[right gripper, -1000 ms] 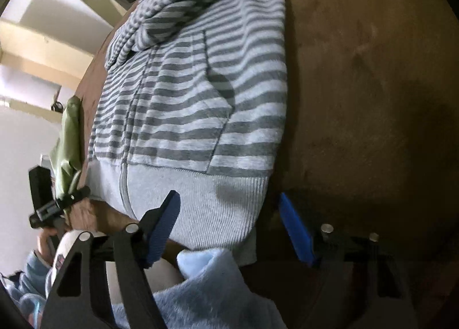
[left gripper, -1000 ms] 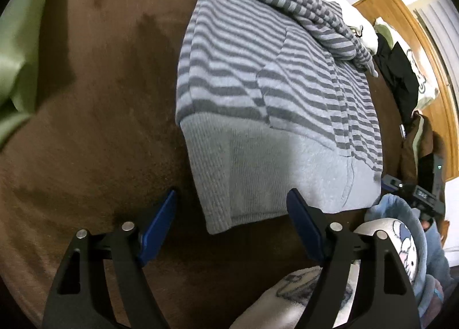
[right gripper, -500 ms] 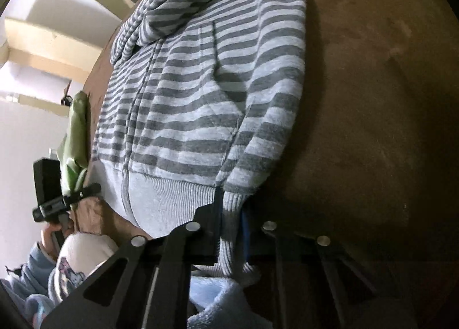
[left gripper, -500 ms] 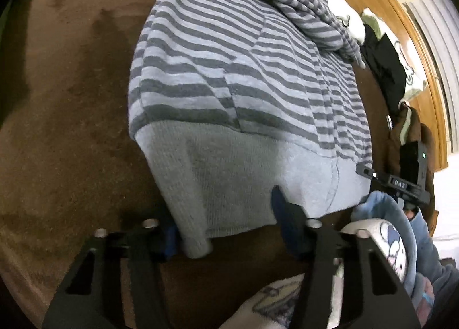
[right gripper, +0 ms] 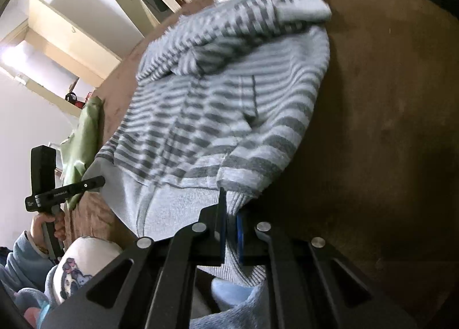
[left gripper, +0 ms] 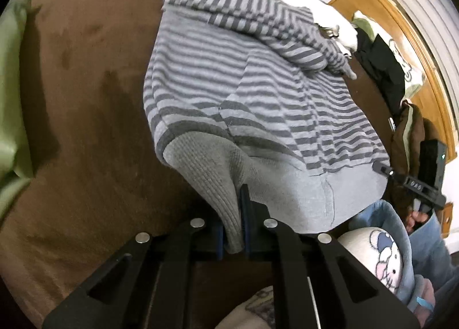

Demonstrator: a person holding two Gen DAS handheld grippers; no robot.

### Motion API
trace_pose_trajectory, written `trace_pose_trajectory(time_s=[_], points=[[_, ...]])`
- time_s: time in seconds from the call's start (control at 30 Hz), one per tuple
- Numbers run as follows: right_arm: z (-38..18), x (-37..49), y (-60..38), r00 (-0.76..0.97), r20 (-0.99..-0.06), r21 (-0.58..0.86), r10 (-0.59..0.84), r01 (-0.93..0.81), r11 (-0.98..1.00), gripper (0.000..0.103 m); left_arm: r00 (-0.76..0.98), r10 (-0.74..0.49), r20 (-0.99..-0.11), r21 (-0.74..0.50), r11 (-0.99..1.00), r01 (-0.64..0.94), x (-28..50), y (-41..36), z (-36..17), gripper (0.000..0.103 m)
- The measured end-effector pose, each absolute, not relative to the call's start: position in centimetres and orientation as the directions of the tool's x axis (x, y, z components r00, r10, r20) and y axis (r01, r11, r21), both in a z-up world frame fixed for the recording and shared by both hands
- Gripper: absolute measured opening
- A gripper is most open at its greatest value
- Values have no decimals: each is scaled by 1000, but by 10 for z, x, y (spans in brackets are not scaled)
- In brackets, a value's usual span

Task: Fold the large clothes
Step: 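Lift the hem with both tools and fold it toward the hood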

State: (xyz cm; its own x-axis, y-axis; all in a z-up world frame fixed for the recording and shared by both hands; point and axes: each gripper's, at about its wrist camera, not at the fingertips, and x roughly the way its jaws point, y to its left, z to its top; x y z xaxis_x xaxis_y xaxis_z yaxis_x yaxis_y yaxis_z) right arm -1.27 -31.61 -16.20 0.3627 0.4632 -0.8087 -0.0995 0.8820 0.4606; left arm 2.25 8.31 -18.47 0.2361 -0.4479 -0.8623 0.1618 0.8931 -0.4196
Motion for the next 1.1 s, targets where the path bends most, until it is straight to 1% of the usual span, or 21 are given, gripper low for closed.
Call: trace_pose_trajectory(time_s=[0.1, 0.2, 0.3, 0.5, 0.7, 0.87, 1.1], points=[[-142, -16, -313, 397, -798, 441, 453, -127, 889, 6, 268, -430, -862, -391, 901, 189, 19, 82, -170, 11], [-126, -22, -310, 429, -786, 425, 445, -147, 893, 5, 317, -440, -840, -393, 897, 204, 13, 86, -155, 11], [-116, -28, -309, 447, -777, 422, 442, -152, 894, 5, 358, -420, -834, -359, 906, 226, 4, 86, -141, 11], [-113, -42, -311, 445, -779, 429, 441, -135, 893, 5, 386, -438, -812, -382, 898, 216, -13, 90, -127, 11], [-120, -46, -314, 429, -808, 397, 404, -111, 911, 5, 381, -427, -820, -381, 904, 193, -14, 92, -132, 9], [-117, -39, -302, 418, -823, 359, 383, -139, 923, 5, 382, -415, -826, -366, 909, 198, -9, 85, -134, 9], [-101, -31, -302, 452, -810, 335, 373, -165, 928, 5, 427, -417, -802, -378, 909, 176, -2, 87, -123, 9]])
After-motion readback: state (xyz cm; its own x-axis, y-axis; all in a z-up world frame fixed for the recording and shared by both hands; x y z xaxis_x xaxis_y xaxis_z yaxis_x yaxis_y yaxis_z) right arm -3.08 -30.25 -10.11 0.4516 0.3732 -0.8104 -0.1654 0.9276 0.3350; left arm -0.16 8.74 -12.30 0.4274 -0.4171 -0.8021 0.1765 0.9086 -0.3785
